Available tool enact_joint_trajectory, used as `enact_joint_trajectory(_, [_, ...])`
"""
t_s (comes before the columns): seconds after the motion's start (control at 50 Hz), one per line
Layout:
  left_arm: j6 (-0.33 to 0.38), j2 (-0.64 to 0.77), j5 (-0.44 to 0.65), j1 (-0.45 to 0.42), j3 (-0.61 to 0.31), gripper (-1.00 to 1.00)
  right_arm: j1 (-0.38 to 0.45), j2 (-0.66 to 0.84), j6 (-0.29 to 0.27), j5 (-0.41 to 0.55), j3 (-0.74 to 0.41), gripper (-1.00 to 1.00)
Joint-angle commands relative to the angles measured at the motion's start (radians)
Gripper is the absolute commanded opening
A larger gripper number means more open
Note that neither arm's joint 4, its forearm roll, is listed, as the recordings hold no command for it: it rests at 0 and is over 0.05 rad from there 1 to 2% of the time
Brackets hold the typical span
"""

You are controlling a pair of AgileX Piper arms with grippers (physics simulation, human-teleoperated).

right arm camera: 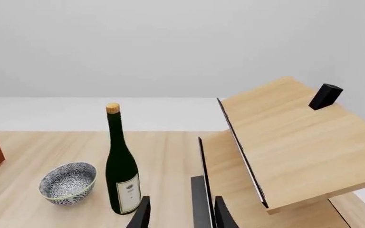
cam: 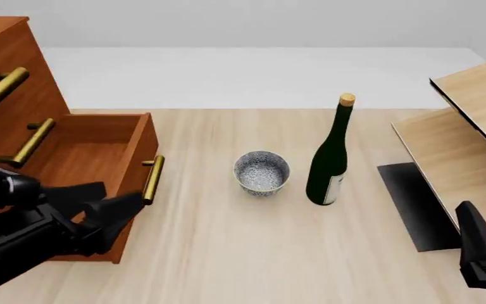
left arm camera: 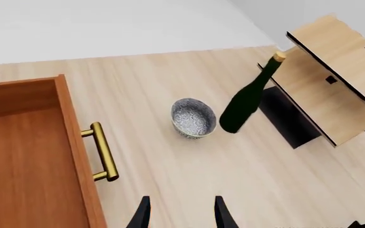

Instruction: Close the bottom drawer of the cabinet and open the top drawer.

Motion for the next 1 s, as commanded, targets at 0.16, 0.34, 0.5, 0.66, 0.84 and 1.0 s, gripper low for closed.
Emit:
enact_joint_trajectory(0.16, [-0.071, 0.102, -0.091, -0.022, 0.075, 1.0, -0.002, 0.002, 0.001, -0.001, 0.0, 1.0])
enact_joint_trajectory(0.34, [-0.107, 0.162, -0.123, -0.032, 0.094, 1.0, -0.002, 0.01, 0.001, -0.009, 0.0, 1.0])
enact_joint_trajectory(0.5, [-0.101, 0.187, -0.134, -0.008, 0.119, 1.0, 0.0, 0.008, 0.0, -0.006, 0.0, 1.0])
enact_joint_trajectory(0.66, [-0.087, 0.212, -0.149, 0.041, 0.154, 1.0, 0.0, -0.005, 0.0, 0.006, 0.0, 1.0])
enact_joint_trajectory(0.84, [-0.101, 0.254, -0.189, 0.059, 0.185, 1.0, 0.001, -0.011, -0.001, 0.012, 0.0, 1.0])
enact_joint_trajectory(1.0, [-0.116, 0.289, -0.222, 0.071, 0.204, 1.0, 0.002, -0.002, -0.001, 0.004, 0.0, 1.0])
